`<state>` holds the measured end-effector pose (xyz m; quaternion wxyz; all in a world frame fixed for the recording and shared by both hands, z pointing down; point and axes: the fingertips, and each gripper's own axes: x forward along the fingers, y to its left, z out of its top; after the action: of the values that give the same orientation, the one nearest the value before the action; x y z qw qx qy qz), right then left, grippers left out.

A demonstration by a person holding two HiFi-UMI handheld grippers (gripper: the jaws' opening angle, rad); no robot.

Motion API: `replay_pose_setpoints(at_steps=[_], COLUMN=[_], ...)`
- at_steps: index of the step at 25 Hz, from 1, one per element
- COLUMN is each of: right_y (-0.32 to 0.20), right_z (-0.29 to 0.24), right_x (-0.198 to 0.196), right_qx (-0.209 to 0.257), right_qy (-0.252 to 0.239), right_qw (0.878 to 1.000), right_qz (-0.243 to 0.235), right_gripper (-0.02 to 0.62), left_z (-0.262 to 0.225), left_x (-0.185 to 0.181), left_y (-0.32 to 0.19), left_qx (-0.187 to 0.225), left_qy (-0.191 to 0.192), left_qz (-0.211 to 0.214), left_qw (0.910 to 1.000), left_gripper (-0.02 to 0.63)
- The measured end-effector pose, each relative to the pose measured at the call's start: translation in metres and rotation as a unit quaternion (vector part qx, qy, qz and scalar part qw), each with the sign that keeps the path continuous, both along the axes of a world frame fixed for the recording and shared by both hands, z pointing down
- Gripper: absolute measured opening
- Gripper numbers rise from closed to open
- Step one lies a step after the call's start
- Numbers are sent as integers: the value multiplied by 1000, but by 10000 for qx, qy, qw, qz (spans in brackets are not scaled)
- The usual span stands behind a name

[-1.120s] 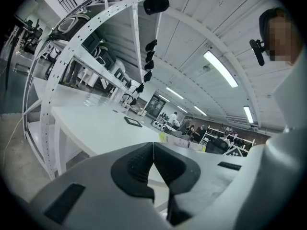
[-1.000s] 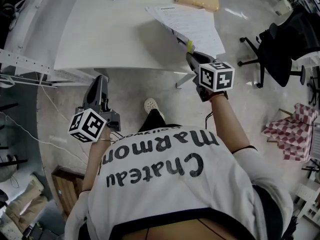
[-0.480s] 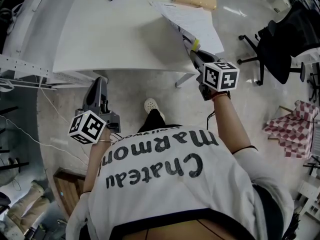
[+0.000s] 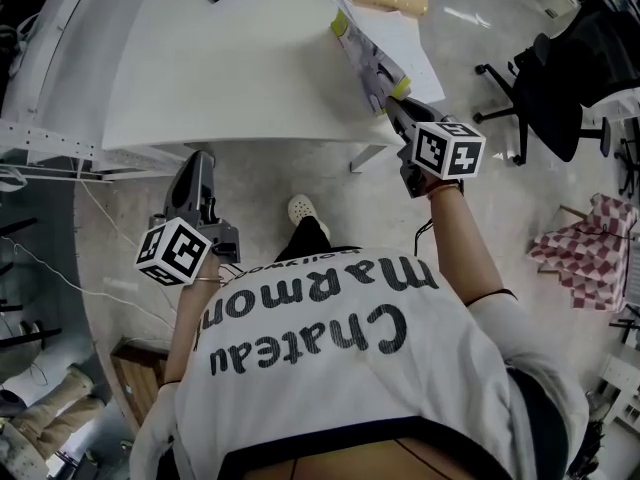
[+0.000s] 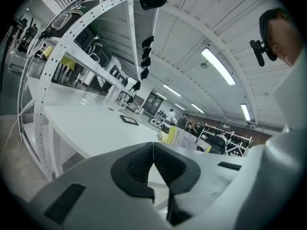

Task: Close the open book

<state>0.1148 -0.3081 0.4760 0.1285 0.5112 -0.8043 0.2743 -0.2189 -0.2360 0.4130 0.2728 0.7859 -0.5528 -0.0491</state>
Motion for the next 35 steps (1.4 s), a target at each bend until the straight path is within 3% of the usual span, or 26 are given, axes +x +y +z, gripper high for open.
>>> replay_pose_setpoints(at_steps=[23,35], right_y=[-15,-21], right_z=[6,13], right_x=[40,59], right_qx=[-93,-275], right_qy=[-60,-141], right_qw=[9987,9961], right_qz=[489,825], right_gripper=[46,46], left_z=[-6,-13], left_x=[13,43], left_y=[-29,-81], left_qx=[-16,13], left_qy=[-80,-110], left_qz=[150,683], left_qw=[9999,9976], left_gripper=[25,23])
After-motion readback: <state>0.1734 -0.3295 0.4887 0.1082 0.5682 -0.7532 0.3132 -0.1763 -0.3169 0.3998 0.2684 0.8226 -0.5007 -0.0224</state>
